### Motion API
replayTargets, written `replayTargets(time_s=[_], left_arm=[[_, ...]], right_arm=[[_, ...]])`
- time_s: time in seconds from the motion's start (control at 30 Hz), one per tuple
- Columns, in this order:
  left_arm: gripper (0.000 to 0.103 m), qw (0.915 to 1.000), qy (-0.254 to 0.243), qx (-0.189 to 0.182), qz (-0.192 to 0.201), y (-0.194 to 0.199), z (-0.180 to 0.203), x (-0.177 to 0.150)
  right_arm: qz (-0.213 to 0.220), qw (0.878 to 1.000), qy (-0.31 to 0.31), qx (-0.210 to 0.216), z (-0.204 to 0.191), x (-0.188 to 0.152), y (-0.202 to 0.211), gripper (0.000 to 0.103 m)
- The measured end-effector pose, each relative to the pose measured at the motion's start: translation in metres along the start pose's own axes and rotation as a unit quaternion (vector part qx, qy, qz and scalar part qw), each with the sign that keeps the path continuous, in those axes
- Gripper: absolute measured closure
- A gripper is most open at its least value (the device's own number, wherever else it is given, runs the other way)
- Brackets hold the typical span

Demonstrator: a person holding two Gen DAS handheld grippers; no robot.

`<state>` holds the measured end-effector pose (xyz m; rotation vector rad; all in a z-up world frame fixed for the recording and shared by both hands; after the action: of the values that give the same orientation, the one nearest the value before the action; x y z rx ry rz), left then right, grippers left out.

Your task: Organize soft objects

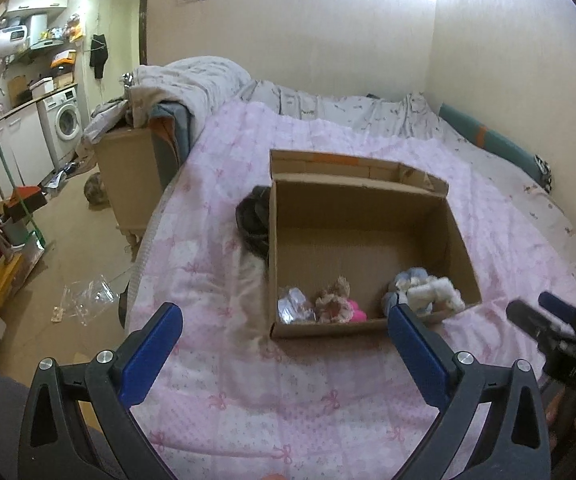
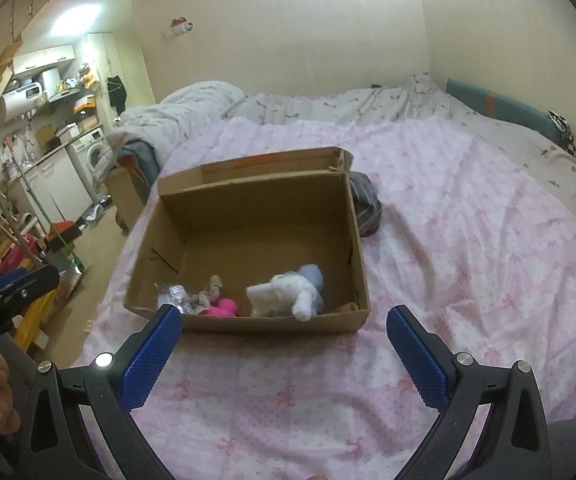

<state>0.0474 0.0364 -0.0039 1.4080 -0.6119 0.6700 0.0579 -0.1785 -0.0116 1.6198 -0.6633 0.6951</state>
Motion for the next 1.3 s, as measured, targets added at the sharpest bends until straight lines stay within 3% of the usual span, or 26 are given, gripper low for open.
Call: replayTargets(time_s=[0.27, 0.5, 1.3], left_arm=[[0.001, 0.9997, 0.006, -0.014, -0.018, -0.014, 0.004, -0.009], [0.001, 0.9998, 0.003, -0.012, -0.013, -0.012, 0.005, -0.009], [0.001, 0.9997, 0.003, -0.017, -0.017, -0.015, 0.006, -0.011]], right_arm=[[-0.003, 1.0, 0.001, -0.016, -0.003, -0.003, -0.01, 0.0], [0.0, 0.999, 0.026, -0.022, -0.013, -0.005, -0.01, 0.0], [0.001, 1.0, 0.013, -0.024, -0.008, -0.003, -0.008, 0.0]])
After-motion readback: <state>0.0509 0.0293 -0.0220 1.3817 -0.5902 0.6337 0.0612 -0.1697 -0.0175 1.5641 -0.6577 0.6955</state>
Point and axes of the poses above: each gripper's, at about its wrist camera, not at the fingertips, and y roughly against the way its jaws point, z to its right, x to its top, the point moved 5 cm from there along -y, roughly the way its jaws point, and after that the axes turned 1 degree about -z, right-handed, at the moved point
